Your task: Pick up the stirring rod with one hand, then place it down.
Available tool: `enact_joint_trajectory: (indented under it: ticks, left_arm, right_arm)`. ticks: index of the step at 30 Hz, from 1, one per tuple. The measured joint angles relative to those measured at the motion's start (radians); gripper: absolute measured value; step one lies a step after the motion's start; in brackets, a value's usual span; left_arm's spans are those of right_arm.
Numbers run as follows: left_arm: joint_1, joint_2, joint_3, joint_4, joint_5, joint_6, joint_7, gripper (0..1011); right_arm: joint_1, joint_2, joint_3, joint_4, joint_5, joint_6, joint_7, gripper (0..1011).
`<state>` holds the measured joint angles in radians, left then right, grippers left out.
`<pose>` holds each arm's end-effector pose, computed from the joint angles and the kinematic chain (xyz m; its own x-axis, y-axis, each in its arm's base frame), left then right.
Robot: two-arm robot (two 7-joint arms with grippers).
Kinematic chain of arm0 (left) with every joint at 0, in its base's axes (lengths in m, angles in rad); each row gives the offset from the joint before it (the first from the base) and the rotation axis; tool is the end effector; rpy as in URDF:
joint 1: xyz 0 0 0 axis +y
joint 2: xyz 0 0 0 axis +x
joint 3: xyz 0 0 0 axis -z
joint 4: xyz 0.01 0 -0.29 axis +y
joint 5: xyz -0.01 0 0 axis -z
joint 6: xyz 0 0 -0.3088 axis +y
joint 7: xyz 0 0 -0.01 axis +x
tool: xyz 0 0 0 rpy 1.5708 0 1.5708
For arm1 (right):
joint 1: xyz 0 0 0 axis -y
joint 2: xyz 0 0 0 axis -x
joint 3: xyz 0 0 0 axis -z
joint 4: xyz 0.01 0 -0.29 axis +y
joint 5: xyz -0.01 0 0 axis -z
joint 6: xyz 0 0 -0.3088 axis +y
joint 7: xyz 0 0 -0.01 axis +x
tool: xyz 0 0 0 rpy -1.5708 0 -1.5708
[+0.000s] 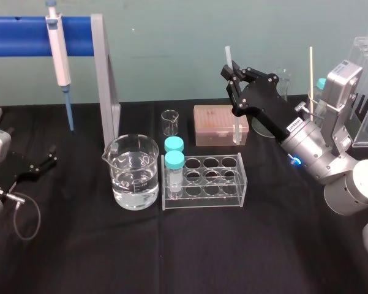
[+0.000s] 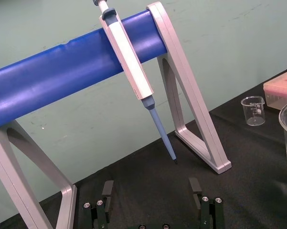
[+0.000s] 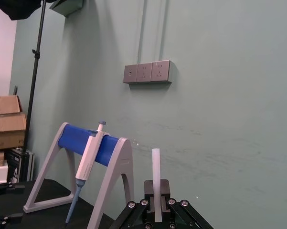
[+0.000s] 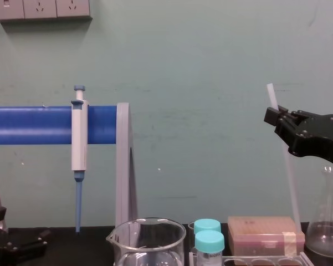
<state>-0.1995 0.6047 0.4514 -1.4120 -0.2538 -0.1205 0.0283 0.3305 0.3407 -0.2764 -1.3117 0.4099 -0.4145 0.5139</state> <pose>0.3581 0.0827 -0.3023 0.2923 0.8802 0.3738 -0.9552 0.2873 0.0703 0.4124 -0.0464 -0.2646 0.5880 -0.7868 0.1879 0.7101 0.6133 0.3459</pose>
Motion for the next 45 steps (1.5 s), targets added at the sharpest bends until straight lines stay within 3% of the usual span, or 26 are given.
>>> enact_joint_trajectory:
  ticks: [45]
  left_arm:
    - [0.0,0.0,0.0,0.0,0.0,0.0,0.0,1000]
  right_arm:
    - [0.0,0.0,0.0,0.0,0.0,0.0,0.0,72]
